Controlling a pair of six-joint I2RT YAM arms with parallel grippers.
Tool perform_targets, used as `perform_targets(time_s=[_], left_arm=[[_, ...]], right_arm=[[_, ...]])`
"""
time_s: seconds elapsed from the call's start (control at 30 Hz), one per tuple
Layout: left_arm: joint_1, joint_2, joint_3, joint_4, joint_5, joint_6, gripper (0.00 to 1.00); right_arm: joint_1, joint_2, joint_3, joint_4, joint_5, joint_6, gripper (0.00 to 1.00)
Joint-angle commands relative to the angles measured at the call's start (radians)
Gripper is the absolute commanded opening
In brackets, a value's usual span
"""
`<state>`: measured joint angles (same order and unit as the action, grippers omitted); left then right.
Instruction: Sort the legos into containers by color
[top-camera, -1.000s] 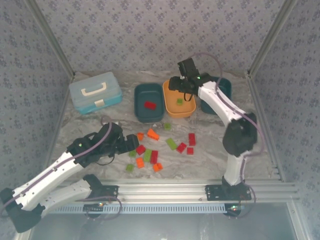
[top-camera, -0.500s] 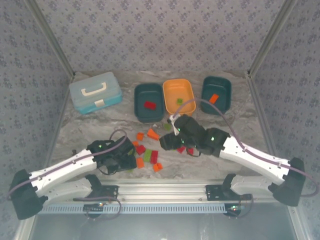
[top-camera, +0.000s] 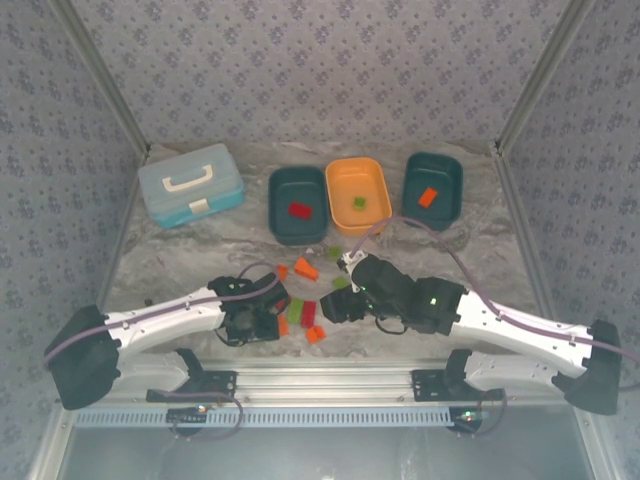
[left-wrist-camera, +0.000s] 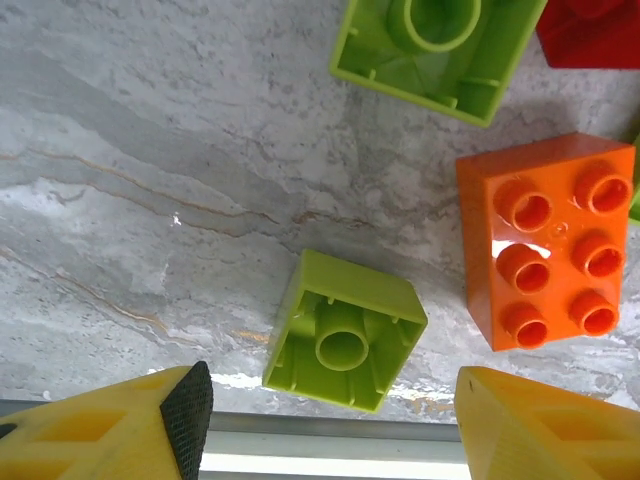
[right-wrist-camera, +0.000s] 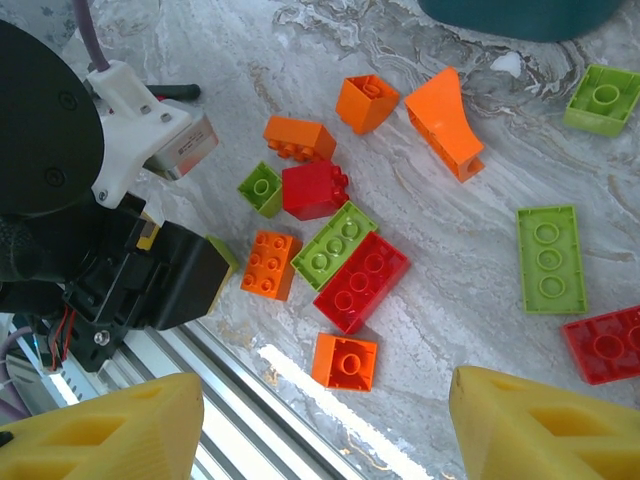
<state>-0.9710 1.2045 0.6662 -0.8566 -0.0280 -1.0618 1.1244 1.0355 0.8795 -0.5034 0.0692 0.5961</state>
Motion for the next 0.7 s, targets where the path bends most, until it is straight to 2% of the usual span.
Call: perform_targets(time_s=[0.0, 0.2, 0.4, 0.6, 0.67], left_arm=[[-0.007, -0.015, -0.01, 0.0, -0.031, 0.022, 0.66], [-0.008, 0.033, -0.05, 0.074, 0.005, 0.036, 0.54], [-0.007, 0.039, -0.048, 0.079, -0.012, 0.049, 0.53], [-0.008, 0.061, -0.048, 0.09, -0.03, 0.055, 0.38], [-0.008, 0.056, -0.043, 0.086, -0.035, 0.057, 0.37]], right_arm=[[0.015, -0.015, -0.013, 0.01, 0.036, 0.025, 0.68], [0.017, -0.012, -0.008, 0.009, 0.049, 0.051, 0.67], [0.016, -0.011, 0.0, -0.003, 0.057, 0.051, 0.68], [0.016, -0.01, -0.015, 0.003, 0.057, 0.059, 0.66], [0.018, -0.019, -0.023, 0.005, 0.061, 0.065, 0.66]])
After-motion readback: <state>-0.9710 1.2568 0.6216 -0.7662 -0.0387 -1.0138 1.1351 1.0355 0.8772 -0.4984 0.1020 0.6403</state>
